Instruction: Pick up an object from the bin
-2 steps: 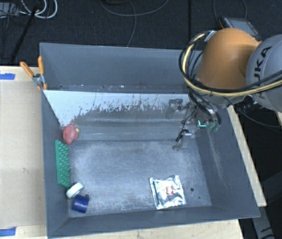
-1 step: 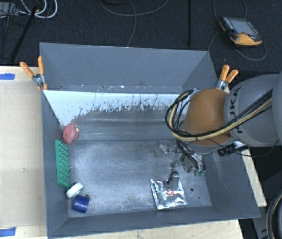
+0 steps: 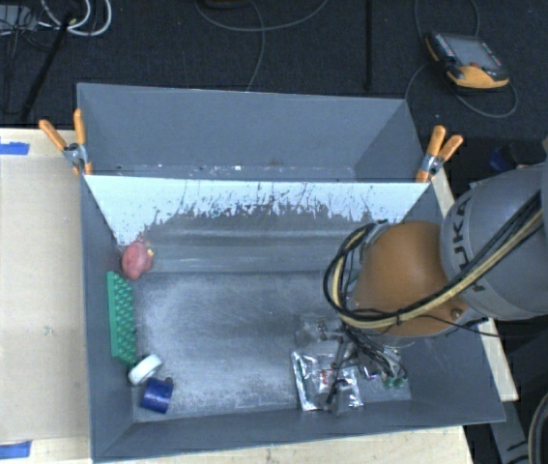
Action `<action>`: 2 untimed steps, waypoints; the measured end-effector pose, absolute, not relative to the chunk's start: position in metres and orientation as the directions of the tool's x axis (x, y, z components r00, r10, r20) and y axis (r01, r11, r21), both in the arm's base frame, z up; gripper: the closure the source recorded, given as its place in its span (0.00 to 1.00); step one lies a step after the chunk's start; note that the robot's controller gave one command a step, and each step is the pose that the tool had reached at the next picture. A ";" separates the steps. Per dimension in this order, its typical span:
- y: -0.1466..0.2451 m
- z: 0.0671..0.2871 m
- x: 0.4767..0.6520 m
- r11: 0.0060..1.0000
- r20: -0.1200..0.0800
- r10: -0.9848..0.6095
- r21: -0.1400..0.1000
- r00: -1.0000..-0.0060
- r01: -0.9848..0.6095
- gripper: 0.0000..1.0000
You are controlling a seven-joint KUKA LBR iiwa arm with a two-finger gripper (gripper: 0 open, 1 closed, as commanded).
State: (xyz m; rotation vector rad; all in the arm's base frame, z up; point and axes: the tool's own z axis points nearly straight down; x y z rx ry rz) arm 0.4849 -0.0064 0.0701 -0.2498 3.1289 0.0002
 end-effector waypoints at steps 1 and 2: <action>-0.006 0.071 0.487 0.987 -0.006 -0.160 -0.001 -0.987 -0.160 1.00; -0.014 0.112 0.496 0.523 -0.002 -0.852 -0.001 -0.523 -0.852 1.00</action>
Offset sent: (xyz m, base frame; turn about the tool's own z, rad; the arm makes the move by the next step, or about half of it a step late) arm 0.0000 0.0000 0.0000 0.0000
